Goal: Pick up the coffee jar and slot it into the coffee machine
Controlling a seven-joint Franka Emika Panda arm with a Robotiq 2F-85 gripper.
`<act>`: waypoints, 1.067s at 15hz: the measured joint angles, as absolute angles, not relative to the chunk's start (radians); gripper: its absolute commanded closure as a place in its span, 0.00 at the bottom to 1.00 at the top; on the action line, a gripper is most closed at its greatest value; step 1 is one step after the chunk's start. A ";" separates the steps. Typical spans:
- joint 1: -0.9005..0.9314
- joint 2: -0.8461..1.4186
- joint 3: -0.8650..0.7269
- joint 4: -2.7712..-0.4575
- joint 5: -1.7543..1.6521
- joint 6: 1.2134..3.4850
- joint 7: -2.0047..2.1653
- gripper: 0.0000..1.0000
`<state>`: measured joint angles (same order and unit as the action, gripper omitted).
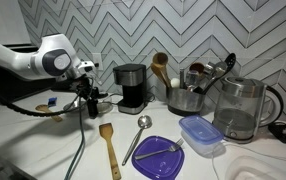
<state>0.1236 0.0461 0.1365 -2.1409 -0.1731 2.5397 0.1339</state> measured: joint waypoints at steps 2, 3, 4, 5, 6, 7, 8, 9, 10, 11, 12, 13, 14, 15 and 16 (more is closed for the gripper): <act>0.124 0.048 0.136 -2.138 -0.173 2.540 0.130 0.92; 0.124 0.048 0.137 -2.137 -0.172 2.540 0.127 0.94; 0.124 0.049 0.137 -2.136 -0.170 2.540 0.125 0.93; 0.124 0.049 0.137 -2.136 -0.168 2.540 0.121 0.93; 0.124 0.049 0.137 -2.136 -0.166 2.540 0.118 0.93; 0.124 0.049 0.137 -2.136 -0.164 2.540 0.114 0.93; 0.124 0.049 0.137 -2.136 -0.162 2.540 0.112 0.93; 0.124 0.049 0.137 -2.136 -0.162 2.540 0.112 0.93; 0.124 0.049 0.136 -2.136 -0.162 2.540 0.112 0.93; 0.123 0.048 0.135 -2.136 -0.162 2.540 0.112 0.93; 0.123 0.046 0.133 -2.136 -0.162 2.540 0.112 0.93; 0.122 0.041 0.131 -2.136 -0.162 2.540 0.112 0.93; 0.120 0.035 0.129 -2.136 -0.162 2.539 0.112 0.93; 0.118 0.027 0.127 -2.136 -0.161 2.538 0.112 0.93; 0.115 0.018 0.123 -2.137 -0.159 2.536 0.112 0.93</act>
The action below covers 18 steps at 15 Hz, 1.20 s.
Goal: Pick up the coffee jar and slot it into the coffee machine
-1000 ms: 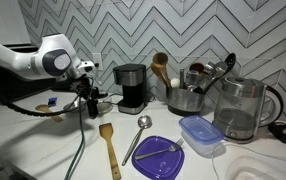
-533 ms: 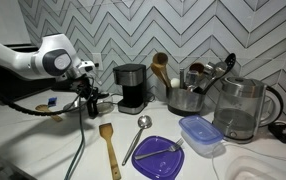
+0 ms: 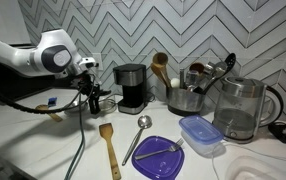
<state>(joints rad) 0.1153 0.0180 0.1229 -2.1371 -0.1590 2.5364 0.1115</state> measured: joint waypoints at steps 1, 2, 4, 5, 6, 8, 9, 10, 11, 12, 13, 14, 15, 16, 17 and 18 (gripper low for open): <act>0.113 0.008 0.119 -2.139 -0.151 2.535 0.110 0.93; 0.110 -0.002 0.115 -2.143 -0.141 2.531 0.106 0.93; 0.105 -0.020 0.107 -2.151 -0.121 2.522 0.098 0.93; 0.102 -0.028 0.102 -2.155 -0.116 2.517 0.097 0.93; 0.099 -0.034 0.097 -2.158 -0.110 2.511 0.096 0.93; 0.088 -0.043 0.087 -2.164 -0.104 2.504 0.096 0.93; 0.083 -0.048 0.081 -2.168 -0.101 2.503 0.096 0.93; 0.079 -0.054 0.077 -2.174 -0.094 2.501 0.092 0.93; 0.077 -0.061 0.073 -2.179 -0.089 2.496 0.090 0.93; 0.074 -0.065 0.069 -2.182 -0.086 2.489 0.088 0.93; 0.071 -0.068 0.066 -2.183 -0.084 2.482 0.088 0.93; 0.067 -0.071 0.063 -2.183 -0.083 2.476 0.088 0.93; 0.063 -0.074 0.060 -2.183 -0.083 2.471 0.088 0.93; 0.058 -0.077 0.056 -2.183 -0.083 2.467 0.088 0.93; 0.053 -0.079 0.051 -2.183 -0.084 2.464 0.088 0.93; 0.048 -0.080 0.047 -2.183 -0.085 2.462 0.088 0.93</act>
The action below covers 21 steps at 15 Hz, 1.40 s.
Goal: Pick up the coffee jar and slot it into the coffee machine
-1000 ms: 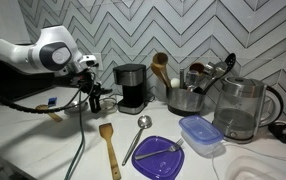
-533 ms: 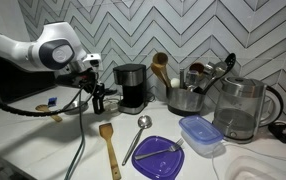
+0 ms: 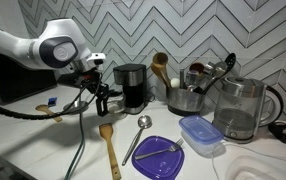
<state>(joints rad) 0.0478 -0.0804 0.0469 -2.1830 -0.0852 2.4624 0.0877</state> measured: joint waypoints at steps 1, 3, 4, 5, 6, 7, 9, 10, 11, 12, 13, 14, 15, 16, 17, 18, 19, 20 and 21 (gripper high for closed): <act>0.041 -0.080 0.043 -2.182 -0.089 2.462 0.088 0.93; 0.029 -0.079 0.037 -2.181 -0.096 2.462 0.088 0.93; 0.024 -0.078 0.033 -2.180 -0.097 2.462 0.088 0.93; 0.020 -0.076 0.030 -2.179 -0.099 2.462 0.088 0.93; 0.017 -0.074 0.028 -2.177 -0.103 2.462 0.089 0.93; 0.013 -0.072 0.027 -2.174 -0.107 2.462 0.090 0.70; 0.012 -0.070 0.027 -2.174 -0.107 2.462 0.090 0.70; 0.013 -0.070 0.028 -2.174 -0.107 2.462 0.090 0.70; 0.013 -0.070 0.028 -2.174 -0.107 2.462 0.090 0.70; 0.013 -0.070 0.028 -2.174 -0.107 2.462 0.090 0.70; 0.013 -0.070 0.028 -2.174 -0.107 2.462 0.090 0.70; 0.013 -0.070 0.028 -2.174 -0.107 2.462 0.090 0.93; 0.013 -0.070 0.028 -2.174 -0.107 2.462 0.090 0.93; 0.013 -0.070 0.028 -2.174 -0.107 2.462 0.090 0.93; 0.013 -0.070 0.028 -2.174 -0.107 2.462 0.090 0.93; 0.013 -0.071 0.028 -2.173 -0.109 2.462 0.092 0.93; 0.013 -0.071 0.028 -2.173 -0.111 2.463 0.093 0.93; 0.013 -0.072 0.028 -2.172 -0.114 2.463 0.095 0.93; 0.012 -0.073 0.028 -2.172 -0.120 2.464 0.098 0.93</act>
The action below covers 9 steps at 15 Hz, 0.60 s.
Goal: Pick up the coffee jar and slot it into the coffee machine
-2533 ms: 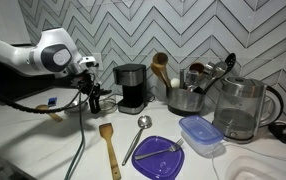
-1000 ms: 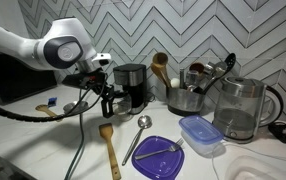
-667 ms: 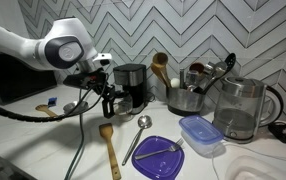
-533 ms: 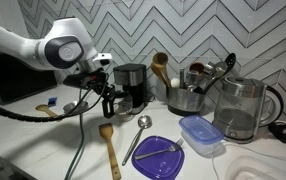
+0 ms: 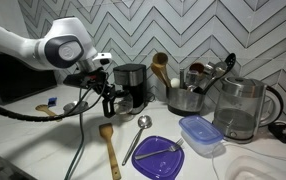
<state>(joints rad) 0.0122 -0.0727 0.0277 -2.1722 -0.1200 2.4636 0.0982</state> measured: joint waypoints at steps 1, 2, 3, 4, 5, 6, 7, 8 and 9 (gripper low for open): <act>0.012 -0.074 0.028 -2.172 -0.126 2.465 0.101 0.93; 0.011 -0.075 0.028 -2.172 -0.131 2.466 0.104 0.93; 0.011 -0.075 0.028 -2.172 -0.135 2.466 0.106 0.93; 0.011 -0.075 0.028 -2.171 -0.137 2.467 0.106 0.93; 0.011 -0.075 0.028 -2.170 -0.138 2.468 0.106 0.93; 0.011 -0.075 0.028 -2.169 -0.138 2.469 0.106 0.93; 0.010 -0.074 0.027 -2.165 -0.138 2.469 0.106 0.93; 0.010 -0.072 0.027 -2.158 -0.138 2.469 0.106 0.93; 0.010 -0.069 0.027 -2.150 -0.138 2.469 0.105 0.93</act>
